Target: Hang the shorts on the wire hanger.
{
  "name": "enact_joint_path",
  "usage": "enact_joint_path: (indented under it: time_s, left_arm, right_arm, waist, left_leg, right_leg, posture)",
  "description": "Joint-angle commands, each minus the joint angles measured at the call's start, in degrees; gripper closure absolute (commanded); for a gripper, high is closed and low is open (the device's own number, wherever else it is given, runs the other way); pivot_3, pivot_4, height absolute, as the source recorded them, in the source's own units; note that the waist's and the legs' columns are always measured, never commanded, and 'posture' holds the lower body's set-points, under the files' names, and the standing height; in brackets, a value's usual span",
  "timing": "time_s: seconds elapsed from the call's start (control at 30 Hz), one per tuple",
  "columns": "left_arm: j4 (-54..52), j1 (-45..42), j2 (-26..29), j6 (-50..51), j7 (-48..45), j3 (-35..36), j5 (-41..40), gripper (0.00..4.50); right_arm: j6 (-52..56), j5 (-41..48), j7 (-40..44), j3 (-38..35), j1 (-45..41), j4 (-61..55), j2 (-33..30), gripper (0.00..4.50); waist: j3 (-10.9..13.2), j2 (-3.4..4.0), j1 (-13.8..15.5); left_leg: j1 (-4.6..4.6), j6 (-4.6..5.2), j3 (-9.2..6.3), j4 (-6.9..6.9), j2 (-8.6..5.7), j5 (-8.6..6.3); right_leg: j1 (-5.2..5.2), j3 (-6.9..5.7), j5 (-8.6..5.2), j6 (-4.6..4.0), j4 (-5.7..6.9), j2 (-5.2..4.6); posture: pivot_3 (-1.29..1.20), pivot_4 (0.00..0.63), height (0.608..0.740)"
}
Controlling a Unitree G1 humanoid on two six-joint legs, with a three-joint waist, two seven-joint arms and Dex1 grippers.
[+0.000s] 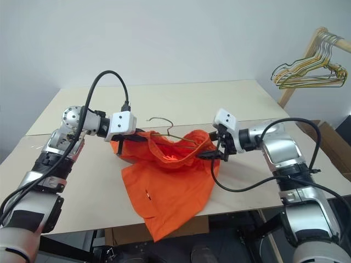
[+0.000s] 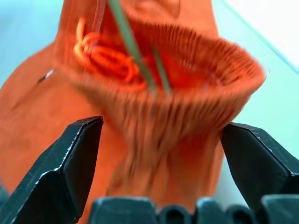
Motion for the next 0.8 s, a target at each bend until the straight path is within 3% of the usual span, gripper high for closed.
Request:
enact_joint_path:
  time_s: [0.03,0.17,0.5,0.77,0.8]
  left_arm:
    - [-1.6,-1.1,0.9,-0.3,0.0,1.4,-0.9,4.5]
    - [-1.4,-1.2,0.8,-0.3,0.0,1.3,-1.0,4.5]
    - [-1.9,-1.4,-0.6,0.7,-0.5,2.0,-3.0,4.5]
    - [-0.4,-0.5,-1.0,0.3,0.3,3.0,-3.9,4.5]
    - [0.4,-0.4,-0.9,-0.4,0.2,3.4,-4.1,4.22]
  right_arm:
    - [0.4,0.2,0.3,-1.0,-2.3,-2.2,-0.7,0.04]
    - [0.2,-1.3,1.4,1.0,-1.9,-5.4,-2.2,0.8]
    - [-1.6,-4.8,0.0,3.9,-1.5,-6.0,-1.7,4.27]
    - [-3.5,-6.5,-0.7,4.4,-1.3,-5.6,-1.8,4.41]
    - [-3.4,-6.4,-0.5,4.1,-1.2,-6.0,-2.1,4.41]
  waist:
    - [0.0,0.0,0.1]
    - [0.0,0.01,0.2]
    - [0.0,0.01,0.0]
    - [0.0,0.01,0.0]
    - [0.0,0.01,0.0]
  left_leg:
    - [-0.01,0.0,0.0,0.0,0.0,0.0]
    - [-0.03,0.0,0.0,0.01,-0.04,0.0]
    - [-0.02,0.0,0.0,0.01,-0.03,0.0]
    - [-0.02,0.0,0.0,0.01,-0.03,0.0]
    - [-0.02,0.0,0.0,0.01,-0.03,0.0]
  right_leg:
    - [0.0,0.0,0.0,0.0,-0.01,-0.01]
    - [0.0,-0.01,0.0,0.0,0.0,-0.06]
    - [0.0,-0.02,0.0,0.0,0.0,-0.04]
    - [0.0,-0.02,0.0,0.0,0.0,-0.04]
    - [0.0,-0.02,0.0,0.0,0.0,-0.04]
  posture:
    - [-0.09,0.0,0.74]
    - [-0.1,0.0,0.74]
    - [-0.1,0.0,0.74]
    - [-0.1,0.0,0.74]
    - [-0.1,0.0,0.74]
